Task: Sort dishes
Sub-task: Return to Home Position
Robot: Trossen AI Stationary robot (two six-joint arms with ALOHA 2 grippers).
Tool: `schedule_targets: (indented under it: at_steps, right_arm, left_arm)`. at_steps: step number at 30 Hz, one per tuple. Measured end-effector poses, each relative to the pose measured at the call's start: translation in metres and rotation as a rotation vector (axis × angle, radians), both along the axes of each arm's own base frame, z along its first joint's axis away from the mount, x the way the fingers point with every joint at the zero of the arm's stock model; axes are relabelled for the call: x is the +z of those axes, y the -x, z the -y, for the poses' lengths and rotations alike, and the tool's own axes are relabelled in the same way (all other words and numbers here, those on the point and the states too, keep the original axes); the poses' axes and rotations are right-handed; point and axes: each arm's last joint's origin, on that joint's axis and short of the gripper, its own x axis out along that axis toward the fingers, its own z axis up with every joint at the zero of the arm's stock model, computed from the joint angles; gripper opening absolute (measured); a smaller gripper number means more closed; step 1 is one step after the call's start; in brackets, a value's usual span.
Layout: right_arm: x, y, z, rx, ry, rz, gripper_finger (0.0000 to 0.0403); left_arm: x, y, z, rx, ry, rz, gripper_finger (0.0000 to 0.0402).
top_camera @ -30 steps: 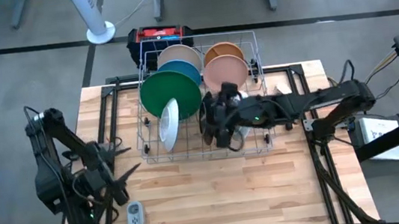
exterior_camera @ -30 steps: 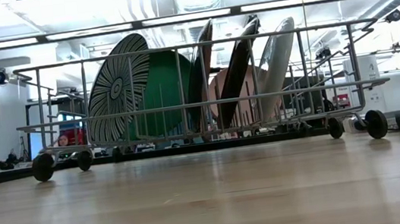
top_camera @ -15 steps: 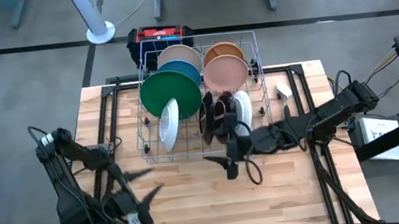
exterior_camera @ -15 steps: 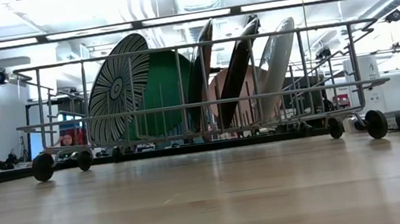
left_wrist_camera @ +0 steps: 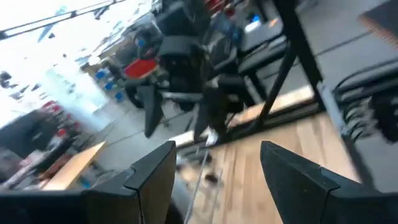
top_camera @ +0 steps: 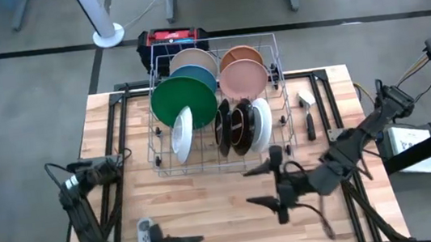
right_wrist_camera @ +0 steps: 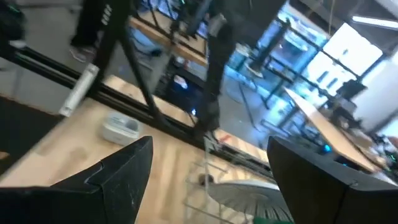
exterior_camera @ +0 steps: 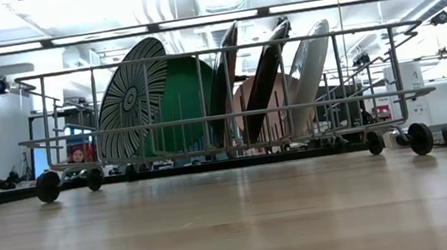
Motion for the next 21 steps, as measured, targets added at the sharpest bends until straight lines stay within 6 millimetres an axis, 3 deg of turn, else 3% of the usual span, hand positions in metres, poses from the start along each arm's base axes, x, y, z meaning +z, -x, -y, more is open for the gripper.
schedule_targets:
  at_steps: [3, 6, 12, 17, 21]
  right_arm:
    - [-0.001, 0.008, -0.008, 0.034, -0.012, -0.001, 0.0306]
    - [-0.010, 0.012, -0.013, 0.049, -0.020, -0.013, 0.0306]
    - [-0.033, 0.027, -0.014, -0.002, -0.070, -0.003, 0.0306]
    - [-0.046, 0.051, -0.006, -0.041, -0.110, 0.053, 0.0305]
    - [-0.053, 0.071, 0.007, -0.027, -0.190, 0.095, 0.0305]
  left_arm:
    - [0.012, -0.016, -0.011, -0.095, 0.001, 0.013, 0.0223]
    - [0.009, -0.035, -0.026, -0.238, -0.024, -0.022, 0.0223]
    - [0.013, -0.065, -0.077, -0.349, 0.027, -0.046, 0.0223]
    - [0.002, -0.070, -0.099, -0.405, 0.022, -0.102, 0.0223]
    - [0.005, -0.053, -0.115, -0.408, 0.049, -0.068, 0.0223]
